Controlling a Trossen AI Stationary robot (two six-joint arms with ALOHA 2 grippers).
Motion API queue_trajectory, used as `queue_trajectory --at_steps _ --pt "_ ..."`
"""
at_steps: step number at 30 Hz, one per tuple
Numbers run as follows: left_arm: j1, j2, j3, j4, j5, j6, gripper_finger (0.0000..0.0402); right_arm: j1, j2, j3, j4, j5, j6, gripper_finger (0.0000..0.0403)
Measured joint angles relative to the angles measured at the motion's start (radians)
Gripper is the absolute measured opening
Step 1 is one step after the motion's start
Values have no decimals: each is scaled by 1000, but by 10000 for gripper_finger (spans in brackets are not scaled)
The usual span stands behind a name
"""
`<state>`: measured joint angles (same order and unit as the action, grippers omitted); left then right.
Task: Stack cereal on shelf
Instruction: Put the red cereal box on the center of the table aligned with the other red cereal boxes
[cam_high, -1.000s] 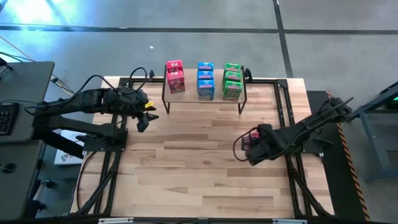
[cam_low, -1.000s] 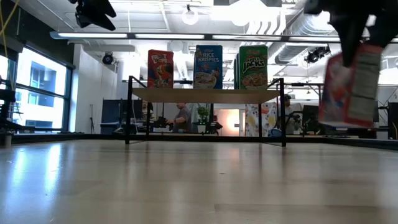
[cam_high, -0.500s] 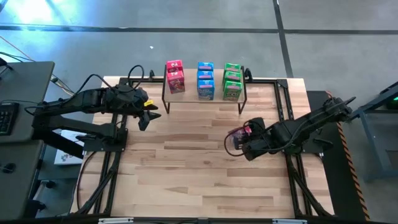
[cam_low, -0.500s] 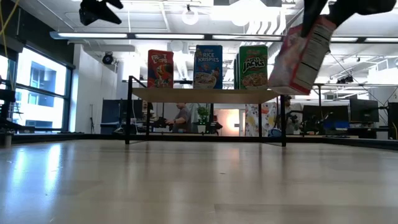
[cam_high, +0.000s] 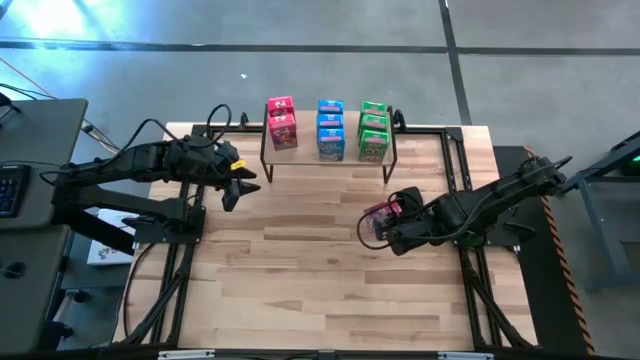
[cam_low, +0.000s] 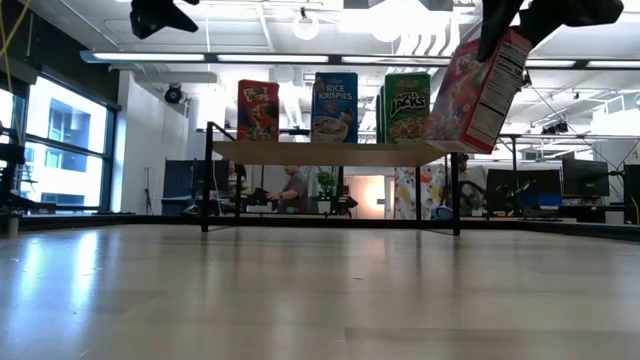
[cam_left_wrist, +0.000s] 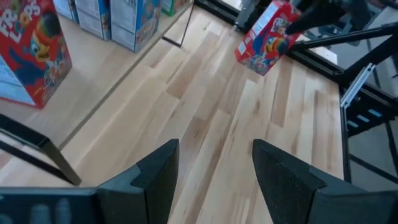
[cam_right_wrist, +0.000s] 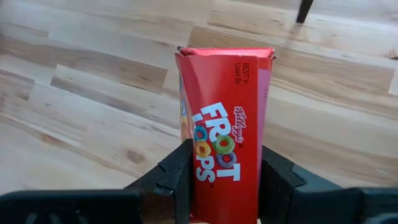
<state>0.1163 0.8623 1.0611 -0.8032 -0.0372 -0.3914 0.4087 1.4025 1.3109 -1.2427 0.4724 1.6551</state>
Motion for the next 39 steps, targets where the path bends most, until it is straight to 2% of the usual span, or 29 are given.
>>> queue_trajectory --at_steps 4,7,14,18,23,27,30,35,39 --pt "1 4 1 37 0 0 196 -17 0 0 32 1 -70 122" --pt "1 7 1 63 4 0 196 -39 0 0 86 3 -181 122" --pt "1 29 2 85 3 -35 196 -120 0 0 289 -49 -577 122" --pt "1 41 2 123 12 -2 196 -167 0 0 421 -93 -806 122" --pt "0 40 1 163 15 -15 196 -229 0 0 570 -188 -1041 122" --pt "0 42 1 205 47 -7 196 -269 0 0 643 -253 -1166 122" --pt "-7 53 1 260 78 54 196 -292 0 0 679 -289 -1246 122" --pt "-48 92 1 360 80 187 196 -318 0 0 715 -334 -1357 122" --pt "-67 132 1 424 80 219 196 -333 0 0 733 -351 -1430 122"
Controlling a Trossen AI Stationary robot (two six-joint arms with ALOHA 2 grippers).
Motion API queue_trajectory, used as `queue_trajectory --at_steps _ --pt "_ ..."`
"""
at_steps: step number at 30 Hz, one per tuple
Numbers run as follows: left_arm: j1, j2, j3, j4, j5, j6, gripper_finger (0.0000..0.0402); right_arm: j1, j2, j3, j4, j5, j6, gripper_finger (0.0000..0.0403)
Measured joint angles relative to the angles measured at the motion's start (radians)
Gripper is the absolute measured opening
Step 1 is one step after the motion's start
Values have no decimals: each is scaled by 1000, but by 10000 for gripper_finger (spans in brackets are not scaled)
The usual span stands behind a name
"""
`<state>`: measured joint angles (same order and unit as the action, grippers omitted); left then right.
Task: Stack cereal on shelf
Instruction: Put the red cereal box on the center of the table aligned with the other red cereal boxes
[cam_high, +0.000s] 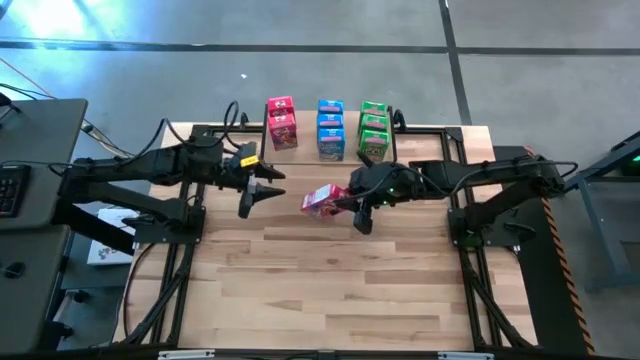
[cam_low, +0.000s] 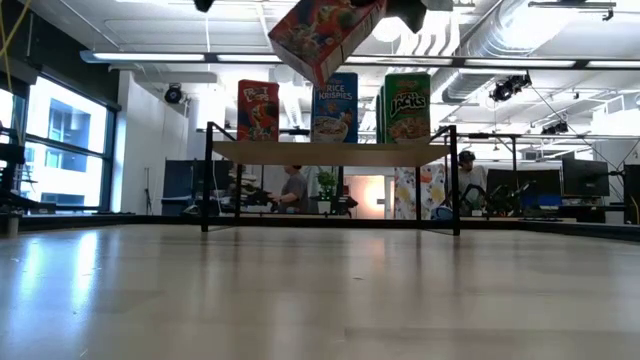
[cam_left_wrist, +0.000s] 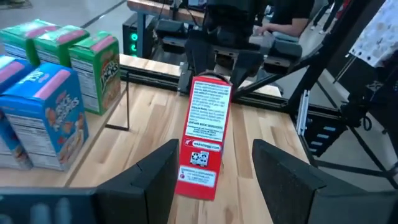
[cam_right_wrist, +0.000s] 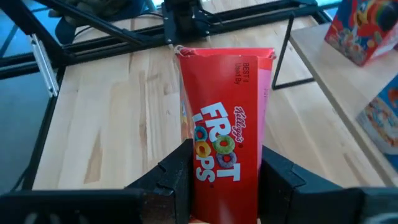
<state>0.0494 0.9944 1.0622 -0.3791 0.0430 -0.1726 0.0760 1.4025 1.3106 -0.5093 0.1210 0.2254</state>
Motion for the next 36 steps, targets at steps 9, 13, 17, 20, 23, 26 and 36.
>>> queue_trajectory --at_steps 9,13,17,20,23,26,36 --pt "-27 91 0 58 0 -10 196 -26 0 0 28 -75 -48 122" --pt "-27 118 0 71 -2 -58 196 -26 3 0 9 -77 -75 122" --pt "-27 130 0 64 -2 -87 196 -26 30 0 -64 -77 -95 122" --pt "-27 130 0 63 -2 -88 196 -26 62 0 -109 -77 -104 122" --pt "-27 130 0 62 -2 -88 196 -25 100 0 -136 -77 -107 122" --pt "-27 130 0 62 -2 -87 196 -25 136 0 -158 -77 -108 122" --pt "-23 130 0 62 -7 -52 196 -26 232 -1 -242 -77 -122 122"
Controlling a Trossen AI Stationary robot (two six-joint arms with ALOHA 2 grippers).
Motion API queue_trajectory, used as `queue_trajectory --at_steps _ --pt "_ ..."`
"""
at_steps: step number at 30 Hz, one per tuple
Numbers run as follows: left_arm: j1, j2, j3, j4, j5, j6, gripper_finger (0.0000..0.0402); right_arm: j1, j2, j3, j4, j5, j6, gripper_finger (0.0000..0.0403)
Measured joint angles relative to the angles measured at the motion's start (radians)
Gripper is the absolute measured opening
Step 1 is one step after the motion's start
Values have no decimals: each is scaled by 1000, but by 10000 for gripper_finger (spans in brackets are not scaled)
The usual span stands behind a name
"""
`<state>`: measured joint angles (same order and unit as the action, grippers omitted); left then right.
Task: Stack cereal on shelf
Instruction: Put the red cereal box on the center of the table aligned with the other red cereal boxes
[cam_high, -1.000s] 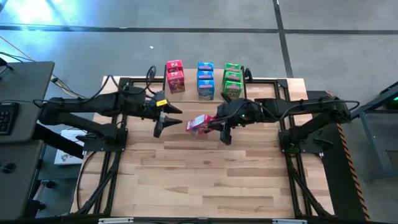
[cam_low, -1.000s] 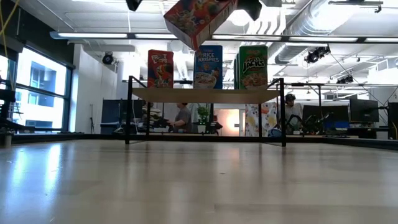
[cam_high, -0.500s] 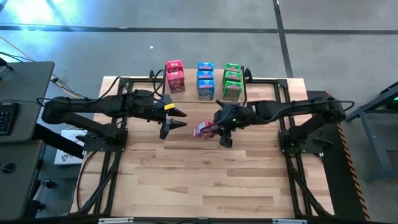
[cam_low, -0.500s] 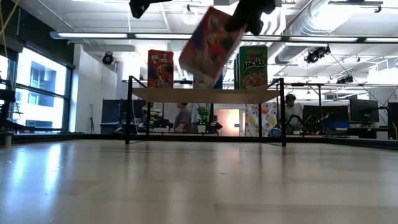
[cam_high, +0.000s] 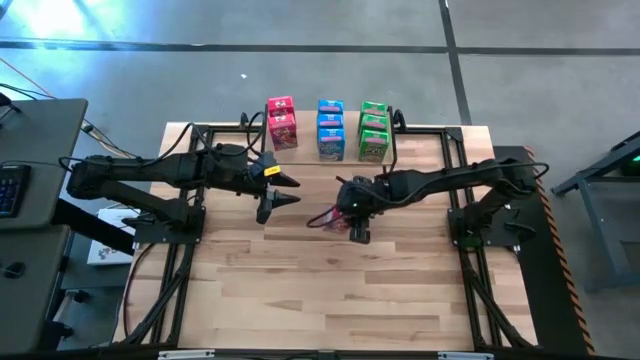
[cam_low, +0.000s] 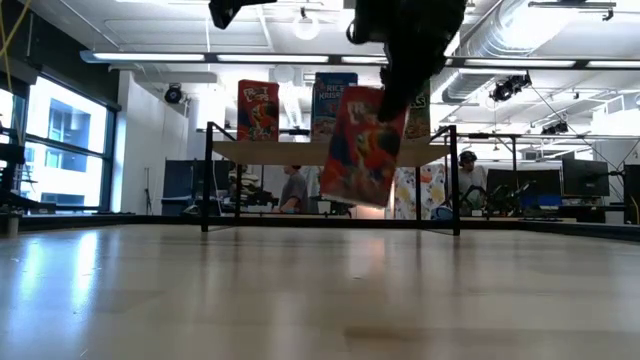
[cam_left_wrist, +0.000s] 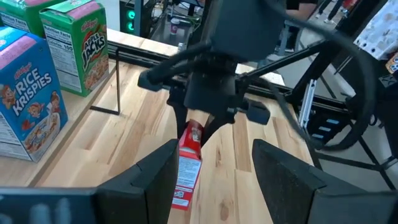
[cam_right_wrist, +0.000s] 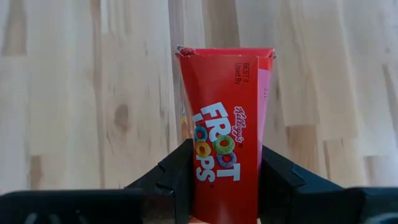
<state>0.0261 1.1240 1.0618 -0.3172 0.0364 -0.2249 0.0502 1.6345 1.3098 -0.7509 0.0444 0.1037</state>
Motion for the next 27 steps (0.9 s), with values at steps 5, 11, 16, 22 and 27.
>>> queue_trajectory --at_steps 5,11,16,22,27 --pt "0 0 0 0 0 0 196 0 33 0 -23 0 0 122" --pt "0 0 0 0 0 0 196 0 56 0 -34 18 0 122" --pt "0 0 0 0 0 1 196 0 81 0 -53 60 -7 122" --pt "0 0 0 1 0 1 196 -5 86 0 -55 61 -16 122" --pt "0 0 0 1 0 1 196 -6 86 0 -53 60 -18 122"
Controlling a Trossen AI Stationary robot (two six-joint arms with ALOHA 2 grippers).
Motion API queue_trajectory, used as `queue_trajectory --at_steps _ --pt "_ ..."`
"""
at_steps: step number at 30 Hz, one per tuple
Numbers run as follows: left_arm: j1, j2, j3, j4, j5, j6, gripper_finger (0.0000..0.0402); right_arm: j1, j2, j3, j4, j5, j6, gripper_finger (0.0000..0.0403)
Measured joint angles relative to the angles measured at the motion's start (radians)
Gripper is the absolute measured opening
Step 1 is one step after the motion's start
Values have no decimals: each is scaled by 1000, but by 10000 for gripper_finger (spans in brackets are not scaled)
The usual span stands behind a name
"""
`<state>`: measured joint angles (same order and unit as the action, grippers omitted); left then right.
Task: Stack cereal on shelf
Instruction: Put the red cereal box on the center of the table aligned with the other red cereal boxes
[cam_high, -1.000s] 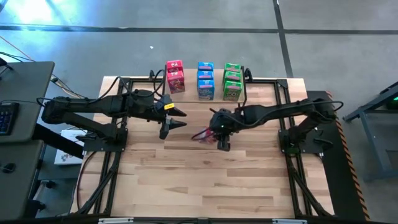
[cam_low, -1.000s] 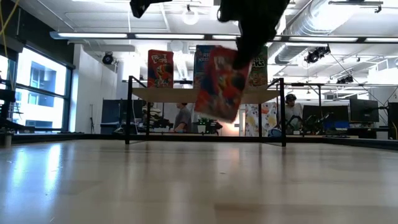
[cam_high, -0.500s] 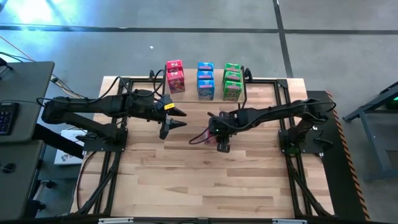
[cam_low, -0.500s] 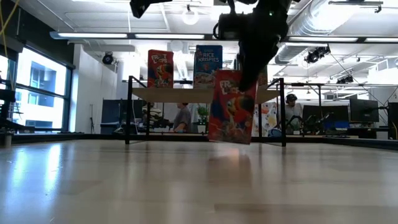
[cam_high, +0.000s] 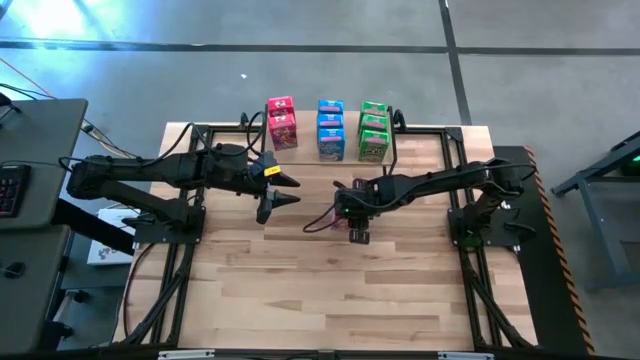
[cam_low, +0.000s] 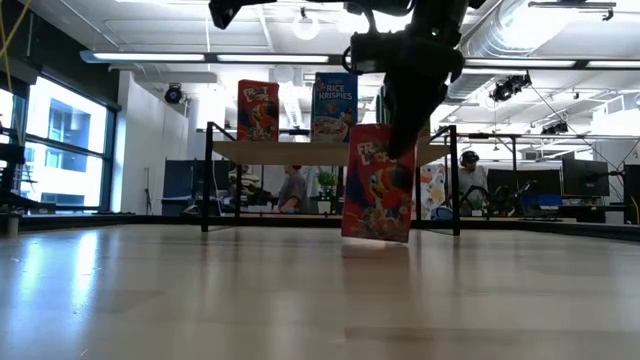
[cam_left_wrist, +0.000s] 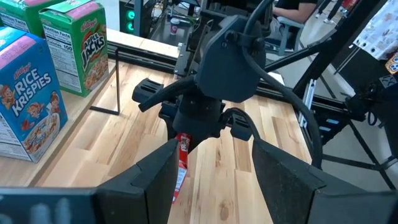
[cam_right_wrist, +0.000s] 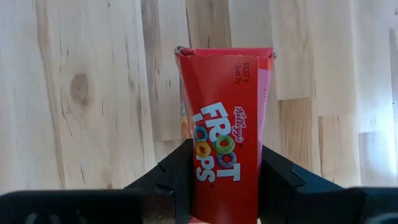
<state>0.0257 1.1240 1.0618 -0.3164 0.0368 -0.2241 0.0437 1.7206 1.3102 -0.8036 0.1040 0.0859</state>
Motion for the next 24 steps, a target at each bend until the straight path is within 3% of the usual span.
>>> queue_trajectory --at_steps 13,24 --pt "0 0 0 0 0 0 196 -22 0 0 -9 -82 0 126" --pt "0 0 0 0 0 0 196 -23 0 0 -11 -91 -1 222"
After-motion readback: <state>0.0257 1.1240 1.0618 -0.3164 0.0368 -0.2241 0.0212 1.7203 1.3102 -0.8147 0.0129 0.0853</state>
